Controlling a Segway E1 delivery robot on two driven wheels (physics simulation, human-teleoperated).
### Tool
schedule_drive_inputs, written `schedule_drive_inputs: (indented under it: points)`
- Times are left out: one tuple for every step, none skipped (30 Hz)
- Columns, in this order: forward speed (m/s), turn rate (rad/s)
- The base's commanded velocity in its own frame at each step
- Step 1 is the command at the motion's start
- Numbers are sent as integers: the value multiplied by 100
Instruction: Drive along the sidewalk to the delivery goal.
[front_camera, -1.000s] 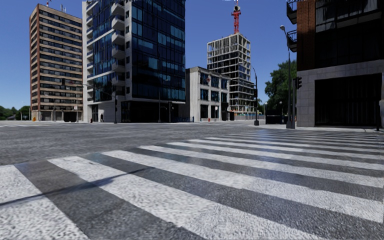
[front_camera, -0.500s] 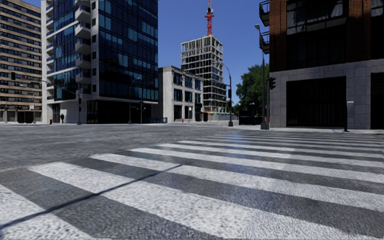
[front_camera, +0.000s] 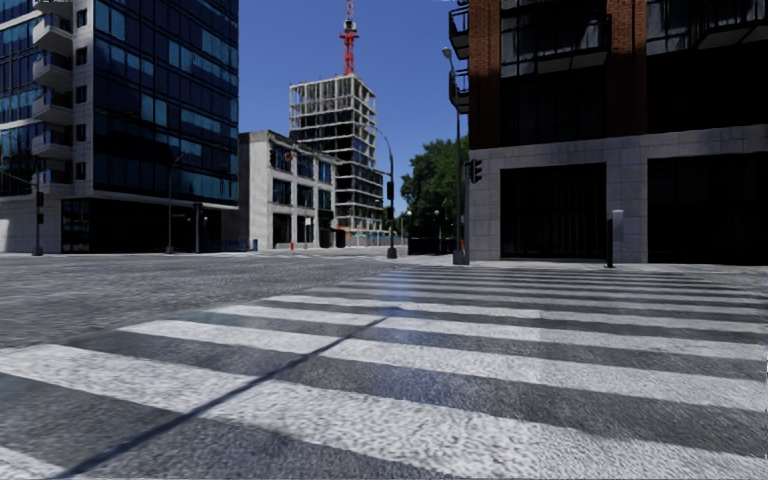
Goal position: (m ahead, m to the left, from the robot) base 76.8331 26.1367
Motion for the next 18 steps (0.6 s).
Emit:
schedule_drive_inputs:
  points:
    - [200, -55]
    - [200, -55]
    - [200, -55]
    - [200, -55]
    - [200, -55]
    - [200, -55]
    - [200, -55]
    - [200, -55]
    - [200, -55]
    - [200, -55]
    - [200, -55]
    - [200, -55]
    - [200, -55]
    - [200, -55]
    - [200, -55]
    - [200, -55]
    - [200, -55]
    - [200, -55]
